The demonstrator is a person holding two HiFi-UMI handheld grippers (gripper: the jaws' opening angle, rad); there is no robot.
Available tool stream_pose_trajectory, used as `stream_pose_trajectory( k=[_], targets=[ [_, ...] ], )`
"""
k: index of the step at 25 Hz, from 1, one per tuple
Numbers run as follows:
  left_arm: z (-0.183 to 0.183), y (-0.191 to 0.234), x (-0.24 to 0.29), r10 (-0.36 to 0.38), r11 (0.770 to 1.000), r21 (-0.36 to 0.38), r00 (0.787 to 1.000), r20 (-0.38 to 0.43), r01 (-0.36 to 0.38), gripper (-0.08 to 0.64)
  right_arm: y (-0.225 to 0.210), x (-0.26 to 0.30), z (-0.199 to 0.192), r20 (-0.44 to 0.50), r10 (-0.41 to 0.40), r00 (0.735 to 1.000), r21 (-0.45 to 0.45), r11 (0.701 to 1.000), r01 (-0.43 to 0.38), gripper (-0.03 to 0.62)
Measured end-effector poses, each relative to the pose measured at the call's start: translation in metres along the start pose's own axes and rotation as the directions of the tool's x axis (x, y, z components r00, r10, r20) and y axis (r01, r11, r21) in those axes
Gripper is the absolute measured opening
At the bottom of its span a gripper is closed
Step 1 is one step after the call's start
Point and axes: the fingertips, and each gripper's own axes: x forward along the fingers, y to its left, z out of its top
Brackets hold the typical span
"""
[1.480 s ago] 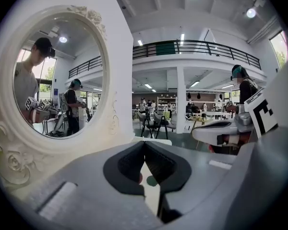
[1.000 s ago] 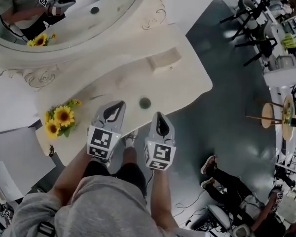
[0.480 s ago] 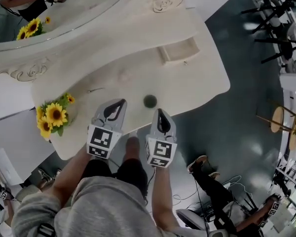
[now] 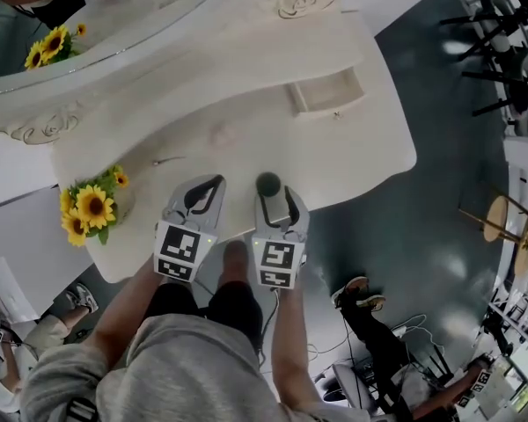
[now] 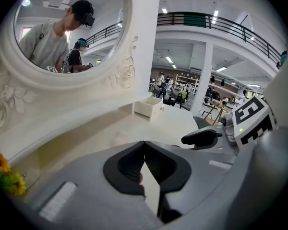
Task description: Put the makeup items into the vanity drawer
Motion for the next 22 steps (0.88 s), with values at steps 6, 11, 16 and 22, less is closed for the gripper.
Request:
stream_pose_trajectory(
  k=[6,11,16,22],
  targets=[
    [-0.005,0.006,0.003,0.016,1.000,-0.025,1.000,-0.015,-0.017,0.011,0.001,0.015,-0.012,-0.099,0.031,0.995,-0.046,0.998,-0.036,0.227],
    [-0.007,0.012,0.005,0.027,0.999,-0.038,0.999,-0.024,-0.028,0.011,0.006,0.021,-0.017,-0.157,0.070,0.985,-0.044,0.996,-0.078,0.198],
    [-0.007,0.016,0.006,0.033,0.998,-0.049,0.999,-0.020,-0.034,0.011,0.001,0.021,-0.016,-0.172,0.023,0.985,-0.076,0.996,-0.036,0.099],
    [-0.007,0.021,0.002,0.041,0.997,-0.058,0.999,-0.016,-0.042,0.011,-0.001,0.020,-0.014,-0.156,0.012,0.988,-0.071,0.997,-0.023,0.055]
  ],
)
